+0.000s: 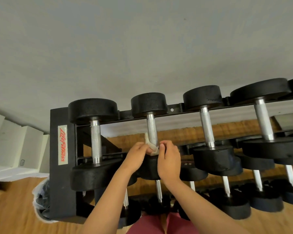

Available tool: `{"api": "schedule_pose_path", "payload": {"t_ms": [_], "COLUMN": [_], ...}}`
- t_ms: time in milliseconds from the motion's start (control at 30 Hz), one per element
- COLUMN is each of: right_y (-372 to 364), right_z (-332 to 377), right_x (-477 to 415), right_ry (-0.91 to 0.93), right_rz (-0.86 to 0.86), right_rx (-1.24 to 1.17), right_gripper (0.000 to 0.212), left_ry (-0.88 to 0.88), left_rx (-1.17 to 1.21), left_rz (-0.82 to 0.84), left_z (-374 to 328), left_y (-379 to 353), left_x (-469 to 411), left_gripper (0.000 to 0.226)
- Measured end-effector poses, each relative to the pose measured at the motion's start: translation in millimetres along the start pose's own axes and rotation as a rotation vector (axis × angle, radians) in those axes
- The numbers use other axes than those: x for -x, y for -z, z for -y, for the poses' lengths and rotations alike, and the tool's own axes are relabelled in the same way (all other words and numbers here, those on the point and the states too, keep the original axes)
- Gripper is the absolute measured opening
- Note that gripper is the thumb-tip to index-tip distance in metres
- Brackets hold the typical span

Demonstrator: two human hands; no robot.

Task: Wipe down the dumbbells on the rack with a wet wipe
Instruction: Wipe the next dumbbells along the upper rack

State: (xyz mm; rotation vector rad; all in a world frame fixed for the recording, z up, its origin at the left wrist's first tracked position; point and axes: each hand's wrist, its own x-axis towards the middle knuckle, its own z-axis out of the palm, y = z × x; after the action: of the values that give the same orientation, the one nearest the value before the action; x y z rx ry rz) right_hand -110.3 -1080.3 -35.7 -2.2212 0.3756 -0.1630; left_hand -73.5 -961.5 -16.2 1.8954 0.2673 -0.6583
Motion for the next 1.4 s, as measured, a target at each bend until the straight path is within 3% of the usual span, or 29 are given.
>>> {"api": "schedule_pose_path", "payload": {"t_ms": [67,133,200,300,433,633,800,933,1033,1233,1400], "right_y": [1.2,1.4,0.4,-0.3,1.0,0.6,2.0,1.9,0.9,1.8,3.2], "right_z": [-0.4,-1.0,-2.7,-6.2,-9.2,-8.0,-7.9,-8.4,-9.2,-7.7,-5.1], "right_x": [0.3,-0.4,-1.4,-2.9,-3.9,-4.7,-4.0,-4.1,-4.3,-4.3,-3.8], "right_ry": [-0.006,-0.037,-0.084,-0.139,-0.161,-0.147,-0.136,-0.139,-0.144,-0.123,-0.105], "right_rz": [0.008,0.016,0.021,0.028,0.039,0.047,0.054,0.061,0.065,0.070,0.062], "right_rx": [-0.012,-0.032,-0.057,-0.095,-0.113,-0.082,-0.070,-0.071,-0.066,-0.052,-0.055], "right_gripper": [0.024,0.024,0.022,0.021,0.021,0.021,0.023,0.022,0.023,0.022,0.034], "left_ry": [-0.018,-0.048,-0.021,0.002,-0.044,-0.114,-0.055,-0.101,-0.158,-0.162,-0.157], "left_rx": [-0.020,-0.093,-0.085,-0.112,-0.147,-0.118,-0.103,-0.127,-0.144,-0.044,0.059], "left_rz": [0.002,-0.053,-0.081,0.017,0.014,-0.156,0.031,-0.088,-0.194,-0.143,-0.346], "left_z": [-1.5,0.6,1.1,-3.1,-2.6,8.8,-1.5,-0.9,5.7,-2.5,7.3], "left_y": [-0.5,-2.7,-5.5,-9.2,-9.6,1.6,-5.4,-4.9,0.7,-8.7,-11.9], "left_x": [-0.8,-2.2,-6.3,-18.2,-27.1,-19.2,-21.8,-22.3,-22.9,-26.4,-23.9], "left_gripper": [0.018,0.006,0.023,0.040,0.035,0.016,0.031,0.008,0.020,0.016,0.009]}}
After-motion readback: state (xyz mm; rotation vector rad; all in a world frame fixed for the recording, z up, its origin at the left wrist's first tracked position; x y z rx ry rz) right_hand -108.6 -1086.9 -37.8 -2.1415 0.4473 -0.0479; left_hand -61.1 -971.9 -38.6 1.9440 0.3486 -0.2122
